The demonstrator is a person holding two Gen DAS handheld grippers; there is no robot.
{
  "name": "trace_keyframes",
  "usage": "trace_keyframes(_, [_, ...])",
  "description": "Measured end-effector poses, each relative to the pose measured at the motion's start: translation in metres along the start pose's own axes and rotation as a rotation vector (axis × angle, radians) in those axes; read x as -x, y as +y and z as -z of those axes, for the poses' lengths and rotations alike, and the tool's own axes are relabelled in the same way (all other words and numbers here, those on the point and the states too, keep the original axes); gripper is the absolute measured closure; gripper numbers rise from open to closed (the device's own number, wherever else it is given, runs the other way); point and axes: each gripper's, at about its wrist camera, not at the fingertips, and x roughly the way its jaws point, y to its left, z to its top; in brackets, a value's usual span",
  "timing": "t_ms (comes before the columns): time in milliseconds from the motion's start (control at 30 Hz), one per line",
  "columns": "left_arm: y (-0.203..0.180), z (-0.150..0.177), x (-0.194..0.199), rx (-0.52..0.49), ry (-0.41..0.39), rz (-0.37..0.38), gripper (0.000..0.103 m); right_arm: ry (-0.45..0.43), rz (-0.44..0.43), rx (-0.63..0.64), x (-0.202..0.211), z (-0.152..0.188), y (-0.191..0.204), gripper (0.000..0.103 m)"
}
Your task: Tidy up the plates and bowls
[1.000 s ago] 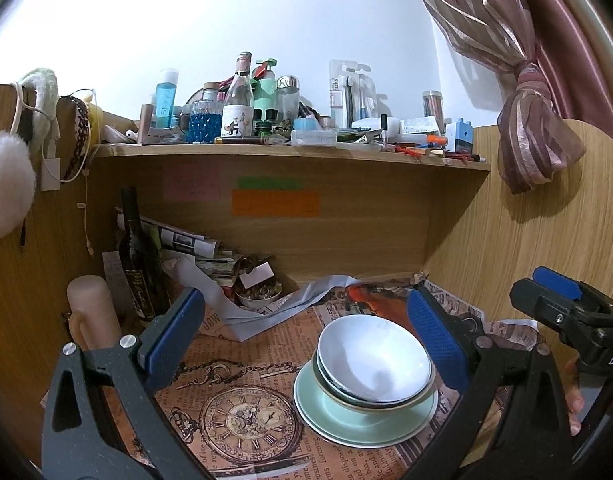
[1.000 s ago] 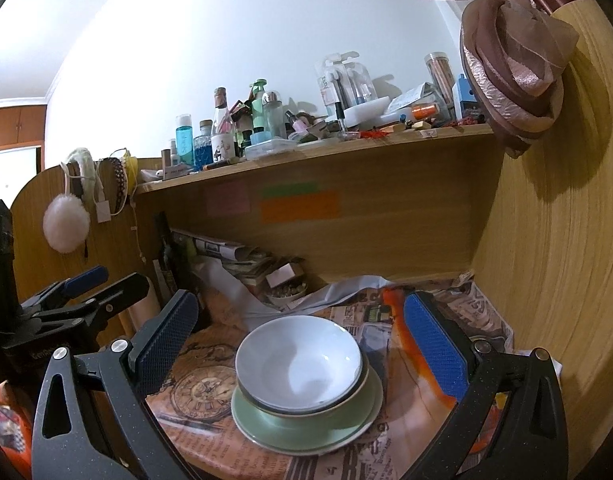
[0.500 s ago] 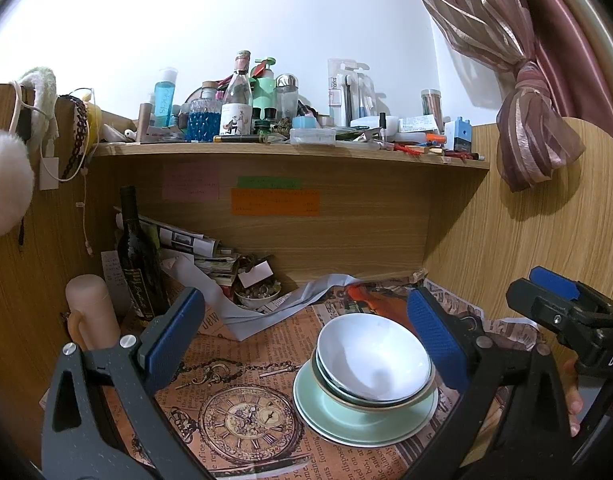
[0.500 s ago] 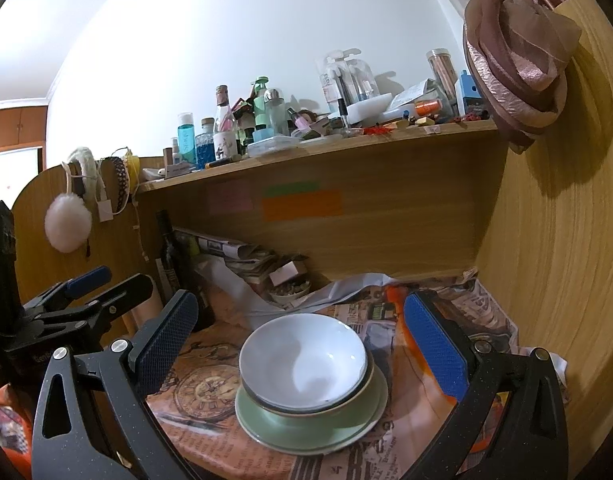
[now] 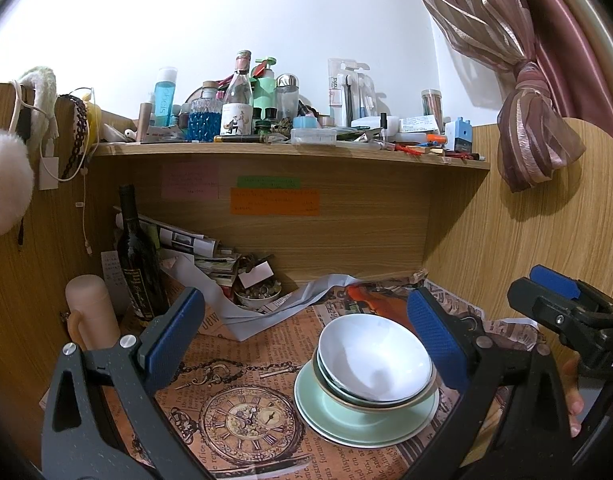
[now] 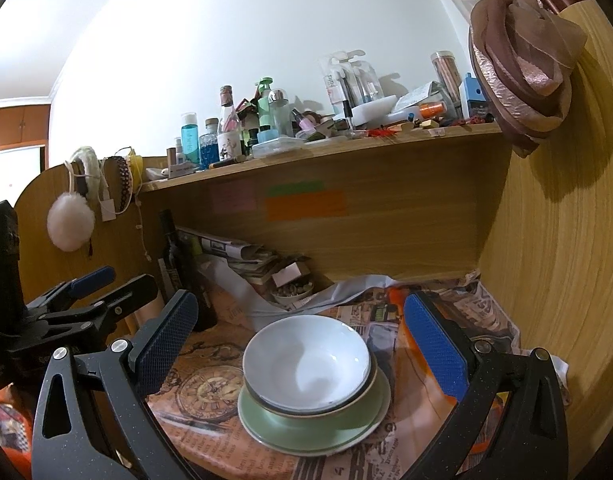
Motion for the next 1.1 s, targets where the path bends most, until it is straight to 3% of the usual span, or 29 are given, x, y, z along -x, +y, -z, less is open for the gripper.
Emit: trace_keyframes(1100, [0.0029,0.0018,-0.0038,0.014,0.009,0.025,0.0,0.008,-0.012,-0.004,-0.0044,0.0003,0.0059,0.0])
